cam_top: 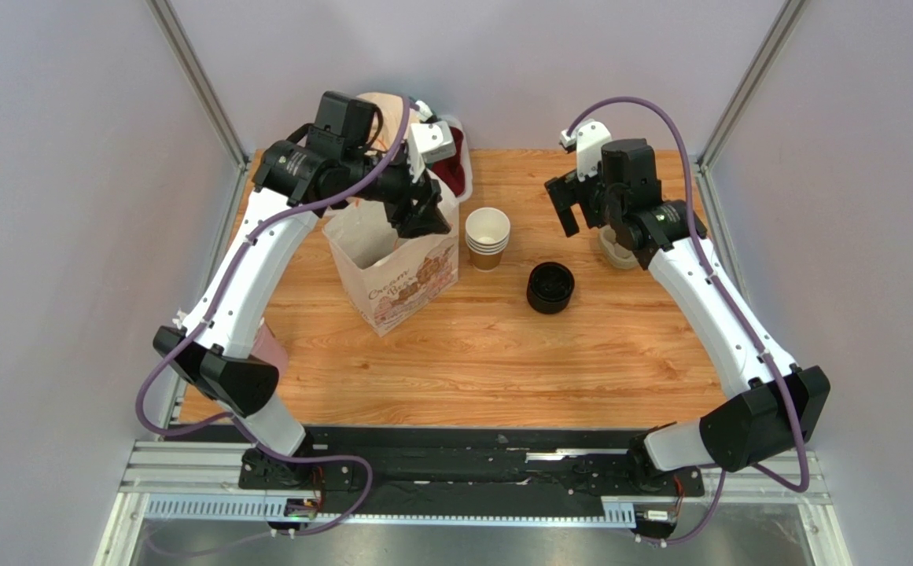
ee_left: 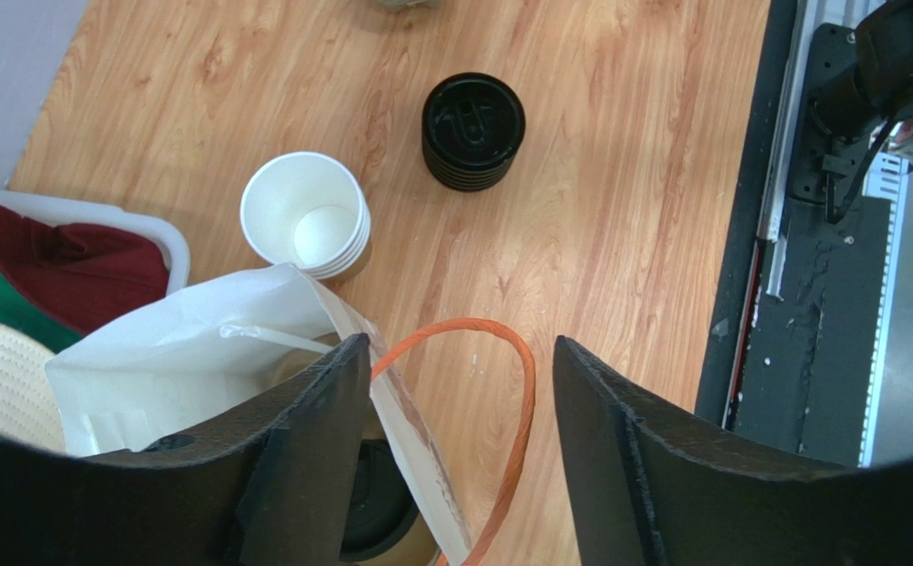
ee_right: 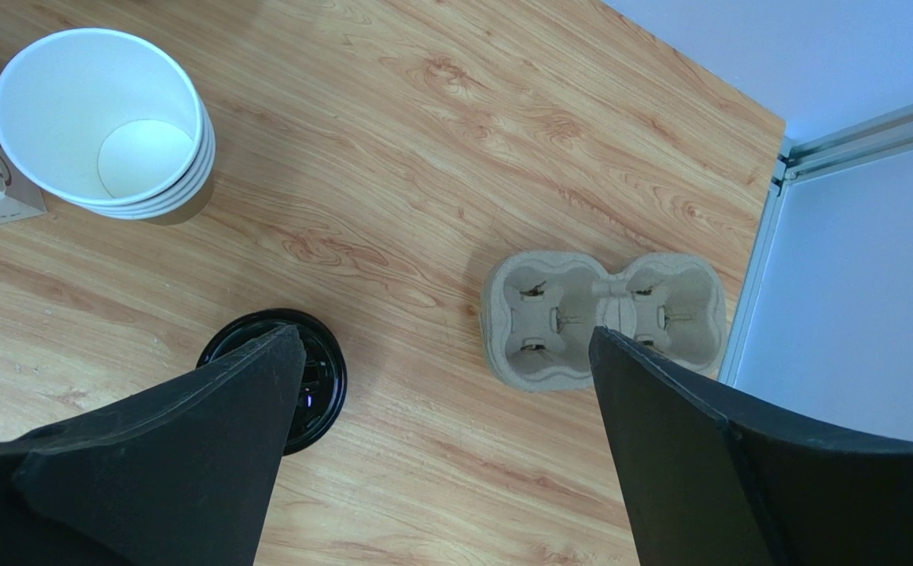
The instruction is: Pack the takeout coffee
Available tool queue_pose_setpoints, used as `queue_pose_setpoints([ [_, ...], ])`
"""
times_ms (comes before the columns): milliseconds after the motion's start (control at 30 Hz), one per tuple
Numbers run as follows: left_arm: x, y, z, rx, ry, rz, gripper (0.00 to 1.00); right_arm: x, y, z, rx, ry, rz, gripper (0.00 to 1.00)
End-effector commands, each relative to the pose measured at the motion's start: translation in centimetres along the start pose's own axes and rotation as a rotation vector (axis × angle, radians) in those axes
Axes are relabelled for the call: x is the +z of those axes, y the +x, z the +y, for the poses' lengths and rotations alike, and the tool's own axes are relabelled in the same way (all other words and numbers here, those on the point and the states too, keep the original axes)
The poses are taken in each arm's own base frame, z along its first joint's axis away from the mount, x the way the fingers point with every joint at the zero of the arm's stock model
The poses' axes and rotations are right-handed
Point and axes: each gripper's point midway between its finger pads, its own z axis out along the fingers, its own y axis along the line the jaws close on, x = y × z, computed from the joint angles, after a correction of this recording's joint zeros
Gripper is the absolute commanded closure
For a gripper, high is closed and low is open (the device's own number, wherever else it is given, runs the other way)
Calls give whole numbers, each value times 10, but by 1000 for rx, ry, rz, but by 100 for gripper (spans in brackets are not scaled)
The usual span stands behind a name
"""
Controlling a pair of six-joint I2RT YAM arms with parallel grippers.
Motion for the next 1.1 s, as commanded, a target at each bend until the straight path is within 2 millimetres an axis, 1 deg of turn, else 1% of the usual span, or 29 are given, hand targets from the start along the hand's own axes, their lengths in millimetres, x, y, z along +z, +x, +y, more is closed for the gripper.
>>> queue_pose_setpoints([
  [0, -8, -10, -15, 64, 41, -25, 35, -12, -16, -2, 13, 8, -69, 1],
  [33, -7, -9, -17, 64, 53, -22, 37, -11, -15, -2, 13, 6, -68, 1],
  [133, -5, -1, -24, 57, 84, 5, 38, -10, -15, -1, 12, 5, -67, 1],
  [167, -4, 1, -25, 61, 87, 12, 42, -10, -15, -1, 12, 3, -66, 1],
  [233, -3, 6, -28, 59, 96, 31, 44, -10, -15, -1, 13, 3, -68, 1],
  [333, -2, 7, -28, 55, 99, 34, 57, -11, -15, -1, 13, 3, -68, 1],
  [367, -2, 7, -28, 54, 98, 33, 67, -11, -16, -1, 14, 4, -69, 1],
  [433, -1, 5, -29, 54, 103, 28, 78, -11, -15, -1, 13, 5, -67, 1],
  [467, -1, 6, -30, 50, 105, 30, 90, -11, -16, -2, 12, 5, -69, 1],
  [500, 0, 5, -31, 52, 110, 27, 100, -11, -16, -1, 14, 4, -69, 1],
  [600, 0, 5, -35, 53, 120, 30, 100, -12, -17, -1, 13, 6, -72, 1],
  [800, -10, 5, -54, 61, 157, 27, 100, -11, -16, -1, 15, 3, -71, 1],
  [933, -18, 11, -68, 69, 173, 37, 100, -11, -16, 0, 15, -1, -71, 1],
  [1067, -25, 23, -80, 67, 192, 60, 100, -10, -16, 1, 14, -2, -70, 1],
])
